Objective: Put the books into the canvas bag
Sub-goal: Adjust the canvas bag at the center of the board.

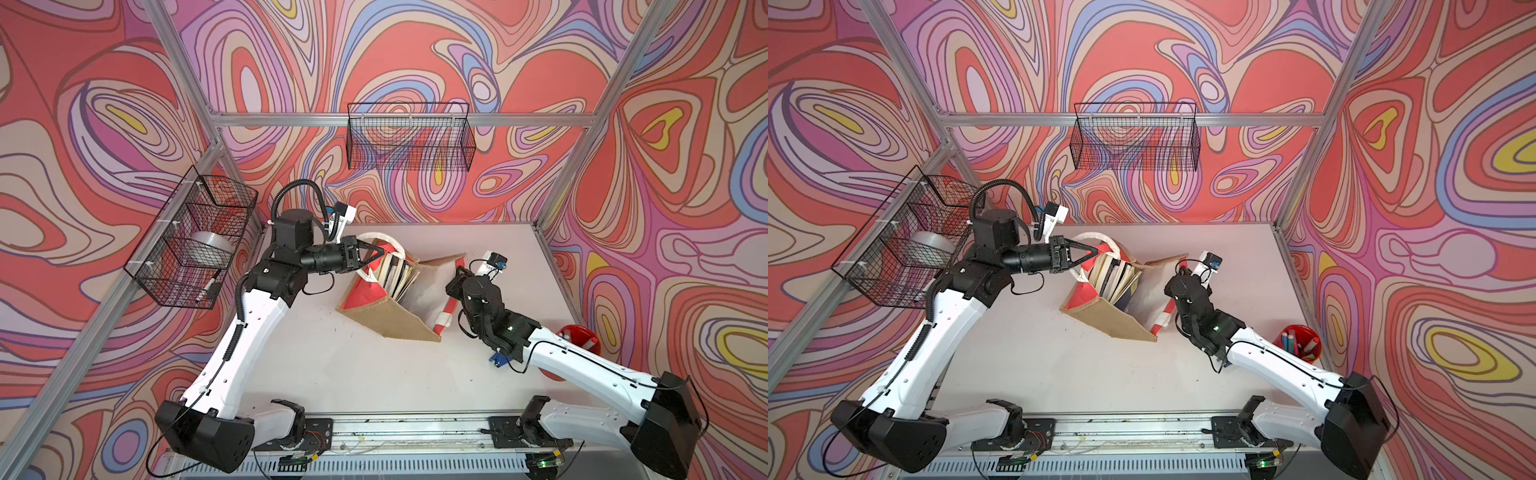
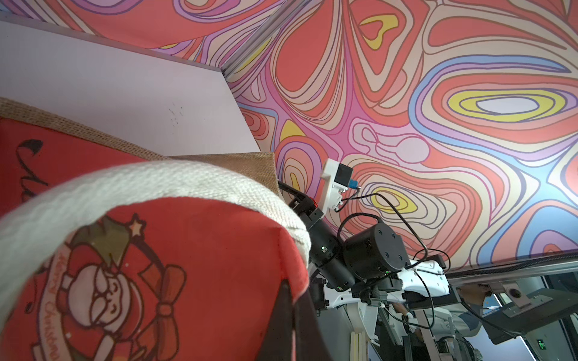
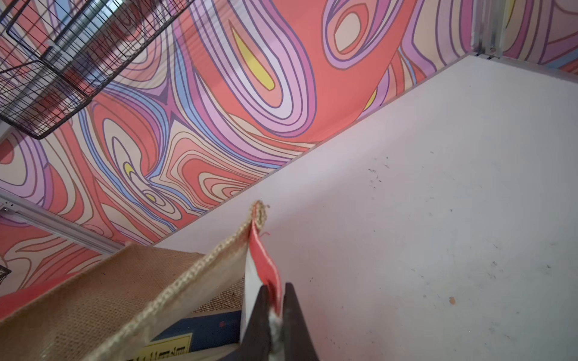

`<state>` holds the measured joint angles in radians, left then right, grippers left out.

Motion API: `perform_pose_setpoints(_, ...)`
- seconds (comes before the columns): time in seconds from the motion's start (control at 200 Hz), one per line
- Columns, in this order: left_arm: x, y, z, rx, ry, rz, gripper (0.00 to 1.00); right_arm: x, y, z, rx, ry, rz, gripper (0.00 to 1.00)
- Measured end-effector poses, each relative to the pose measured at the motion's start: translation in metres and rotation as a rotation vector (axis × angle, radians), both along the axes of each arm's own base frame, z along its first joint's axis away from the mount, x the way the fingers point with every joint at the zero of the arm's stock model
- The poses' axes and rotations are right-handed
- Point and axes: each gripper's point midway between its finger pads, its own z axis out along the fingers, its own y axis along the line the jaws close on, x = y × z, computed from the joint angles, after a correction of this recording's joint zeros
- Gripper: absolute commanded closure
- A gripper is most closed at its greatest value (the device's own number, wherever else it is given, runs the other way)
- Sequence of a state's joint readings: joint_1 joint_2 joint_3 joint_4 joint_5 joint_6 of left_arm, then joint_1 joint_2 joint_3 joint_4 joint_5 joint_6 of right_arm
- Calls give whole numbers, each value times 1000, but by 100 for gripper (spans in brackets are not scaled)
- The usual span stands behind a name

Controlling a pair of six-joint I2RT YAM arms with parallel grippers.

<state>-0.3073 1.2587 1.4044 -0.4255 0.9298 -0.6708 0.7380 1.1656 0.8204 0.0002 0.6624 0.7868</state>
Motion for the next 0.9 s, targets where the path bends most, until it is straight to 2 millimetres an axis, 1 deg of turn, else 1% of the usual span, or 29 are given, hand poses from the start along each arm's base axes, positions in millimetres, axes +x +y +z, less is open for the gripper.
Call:
perform_pose_setpoints(0.075, -3, -5, -2, 10, -4, -15, 100, 0, 5, -1, 18, -2, 30, 100)
perform_pose_setpoints(0.16, -2, -13, -11, 14, 23, -19, 100, 1, 15, -1, 40, -20, 83, 100)
perform_pose_setpoints(0.205, -5, -25, -19, 24, 39, -42, 100, 1, 21, -2, 47, -22, 117, 100)
perform_pose_setpoints(0.295, -15, -60, -37, 101, 58, -123, 100, 3, 34, -9, 48, -12, 171, 100)
perform_pose_setpoints(0.331, -16, -67, -43, 121, 58, -136, 100, 4, 37, -12, 47, -7, 181, 100)
perform_pose_setpoints(0.376, -15, -69, -50, 138, 65, -135, 100, 6, 38, -16, 46, -4, 189, 100)
perform_pose_setpoints(0.431, -11, -65, -53, 149, 70, -116, 100, 7, 39, -18, 48, -2, 193, 100)
perform_pose_setpoints(0.511, -5, -56, -54, 159, 65, -93, 100, 7, 40, -16, 57, -9, 195, 100)
perform_pose_setpoints(0.551, 0, -47, -55, 154, 65, -65, 100, 7, 39, -16, 61, -12, 189, 100)
perform_pose_setpoints(0.596, 7, -29, -56, 130, 71, -18, 100, 6, 36, -16, 70, -18, 179, 100)
perform_pose_setpoints(0.666, 21, 12, -64, 102, 96, 109, 100, 0, 28, -15, 84, -28, 160, 100)
perform_pose_setpoints(0.701, 26, 29, -68, 100, 112, 161, 100, -3, 24, -15, 84, -26, 153, 100)
perform_pose_setpoints(0.721, 29, 35, -69, 101, 119, 179, 100, -4, 23, -14, 83, -24, 151, 100)
perform_pose_setpoints(0.756, 30, 39, -71, 102, 126, 191, 100, -6, 22, -13, 80, -21, 151, 100)
perform_pose_setpoints(0.801, 31, 39, -74, 102, 129, 189, 100, -6, 22, -13, 76, -15, 151, 100)
perform_pose_setpoints(0.896, 34, 37, -93, 90, 156, 189, 100, -6, 23, -17, 57, 9, 154, 100)
